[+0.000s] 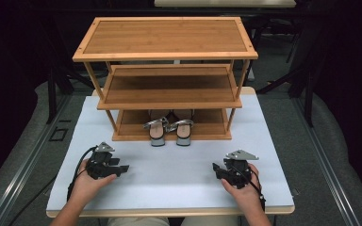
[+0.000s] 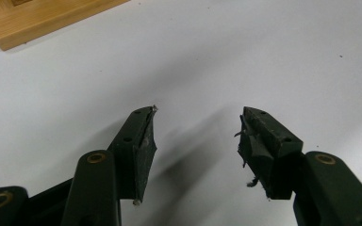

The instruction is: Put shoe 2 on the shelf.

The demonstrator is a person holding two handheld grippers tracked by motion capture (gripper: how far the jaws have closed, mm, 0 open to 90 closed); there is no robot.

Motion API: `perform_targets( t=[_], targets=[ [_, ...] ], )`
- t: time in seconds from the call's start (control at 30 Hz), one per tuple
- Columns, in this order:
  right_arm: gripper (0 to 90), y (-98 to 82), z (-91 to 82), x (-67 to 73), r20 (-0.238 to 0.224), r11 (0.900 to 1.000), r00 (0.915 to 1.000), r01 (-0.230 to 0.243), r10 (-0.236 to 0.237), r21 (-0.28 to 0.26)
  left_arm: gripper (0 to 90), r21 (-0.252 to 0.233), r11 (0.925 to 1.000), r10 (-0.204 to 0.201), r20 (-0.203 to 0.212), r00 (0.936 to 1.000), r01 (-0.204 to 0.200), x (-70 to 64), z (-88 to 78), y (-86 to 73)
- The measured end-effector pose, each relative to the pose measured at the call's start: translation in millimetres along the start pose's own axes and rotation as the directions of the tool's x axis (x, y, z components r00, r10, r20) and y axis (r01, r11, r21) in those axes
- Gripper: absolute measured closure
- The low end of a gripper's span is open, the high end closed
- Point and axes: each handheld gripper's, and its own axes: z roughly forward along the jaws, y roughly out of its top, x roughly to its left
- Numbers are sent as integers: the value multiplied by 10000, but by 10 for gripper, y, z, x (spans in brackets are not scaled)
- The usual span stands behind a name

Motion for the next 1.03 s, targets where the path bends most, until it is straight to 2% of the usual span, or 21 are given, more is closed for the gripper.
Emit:
perform_targets(
  t=[0.07,0.13,0.2,0.3,0.5,0.53,0.57,0.73,0.77,1.03],
  targets=[
    [501,-11,19,7,-88,10000,10000,-19,20,32,455,-23,10000,-12,16,10000,12,-5,22,-10],
    [501,-25,45,23,88,9999,9999,59,-60,130,455,56,10000,22,47,10000,-22,-4,43,-17],
    [501,-37,66,19,-29,9998,9999,113,-112,183,455,44,10000,-51,67,10000,50,-7,66,-28],
    [501,-50,82,14,82,9998,9999,73,-75,188,454,44,10000,-22,74,10000,22,-20,84,-34],
    [501,-67,105,9,-43,9997,10000,44,-43,230,444,62,10000,15,43,10000,-15,-20,107,-39],
    [501,-68,102,14,147,9997,9999,42,-46,230,443,48,10000,34,29,10000,-34,-20,111,-38],
    [501,-69,104,7,27,9999,10000,5,-6,160,440,24,10000,-24,55,10000,24,-24,113,-38],
    [501,-80,93,-30,-9,9997,9998,-187,187,172,429,-30,10000,-19,39,10000,19,-11,125,-33],
    [501,-83,93,-39,-51,9996,9997,-228,229,195,429,85,10000,34,95,9999,-35,-2,116,-24],
    [496,-113,104,-52,21,9992,9995,-305,305,266,381,-255,9997,-23,-163,9999,19,9,140,0]
  ],
)
